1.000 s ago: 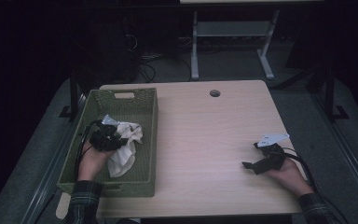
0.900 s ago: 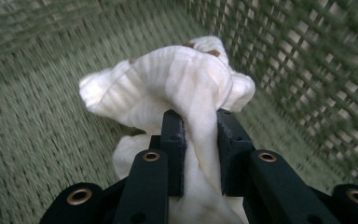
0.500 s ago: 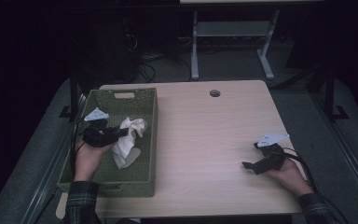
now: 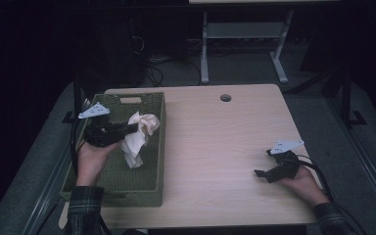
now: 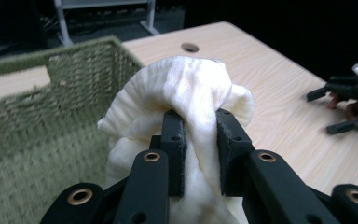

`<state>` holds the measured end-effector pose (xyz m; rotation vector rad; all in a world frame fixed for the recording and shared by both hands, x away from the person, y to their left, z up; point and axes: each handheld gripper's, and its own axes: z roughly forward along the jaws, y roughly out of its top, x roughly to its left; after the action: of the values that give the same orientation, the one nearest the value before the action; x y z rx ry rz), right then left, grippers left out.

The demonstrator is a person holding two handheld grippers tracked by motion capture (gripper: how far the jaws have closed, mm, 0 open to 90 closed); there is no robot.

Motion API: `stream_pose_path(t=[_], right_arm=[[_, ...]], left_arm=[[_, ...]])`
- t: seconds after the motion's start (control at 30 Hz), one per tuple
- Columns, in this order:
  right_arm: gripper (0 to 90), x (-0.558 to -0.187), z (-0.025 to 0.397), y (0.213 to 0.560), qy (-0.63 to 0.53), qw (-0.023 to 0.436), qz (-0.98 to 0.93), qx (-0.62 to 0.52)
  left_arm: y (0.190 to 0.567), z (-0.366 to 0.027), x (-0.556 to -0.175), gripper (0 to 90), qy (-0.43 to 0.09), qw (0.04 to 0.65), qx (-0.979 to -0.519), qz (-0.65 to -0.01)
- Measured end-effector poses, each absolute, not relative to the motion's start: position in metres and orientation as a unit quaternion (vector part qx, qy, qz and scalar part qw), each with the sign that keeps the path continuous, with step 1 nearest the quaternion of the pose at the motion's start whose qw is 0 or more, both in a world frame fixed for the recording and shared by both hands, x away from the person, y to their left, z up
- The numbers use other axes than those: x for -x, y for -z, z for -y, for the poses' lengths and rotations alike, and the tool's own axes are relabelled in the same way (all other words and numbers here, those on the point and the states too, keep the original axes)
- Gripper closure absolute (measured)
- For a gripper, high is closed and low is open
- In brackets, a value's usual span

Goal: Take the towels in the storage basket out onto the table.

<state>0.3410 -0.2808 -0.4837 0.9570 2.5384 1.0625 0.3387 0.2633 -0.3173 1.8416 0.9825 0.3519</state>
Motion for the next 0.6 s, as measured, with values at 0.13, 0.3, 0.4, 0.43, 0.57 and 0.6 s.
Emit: stream_pose_path(t=[0.13,0.3,0.4,0.43,0.57,0.6], right_arm=[[1.3,-0.341,0.281,0.484,-0.362,0.114,-0.866,-0.326],[1.3,-0.341,0.281,0.484,-0.362,0.114,-0.866,-0.326],[1.3,-0.341,0.281,0.484,-0.362,0.114,-0.866,-0.326],[1.3,-0.341,0.281,0.484,-0.362,0.114,-0.866,-0.326],[1.3,-0.341,0.281,0.484,-0.362,0.114,-0.866,-0.326],[1.3,-0.341,0.281,0.484,-0.363,0.114,-0.866,-0.326]], left_arm=[[0.305,-0.257,-0.336,75.3,-0.146,0.505,-0.754,-0.394],[0.291,-0.248,-0.334,75.3,-0.147,0.516,-0.756,-0.375],[0.284,-0.242,-0.333,75.4,-0.147,0.524,-0.756,-0.363],[0.281,-0.239,-0.332,75.3,-0.147,0.527,-0.757,-0.359],[0.274,-0.229,-0.332,75.4,-0.142,0.534,-0.758,-0.347],[0.273,-0.227,-0.332,75.5,-0.141,0.535,-0.759,-0.344]])
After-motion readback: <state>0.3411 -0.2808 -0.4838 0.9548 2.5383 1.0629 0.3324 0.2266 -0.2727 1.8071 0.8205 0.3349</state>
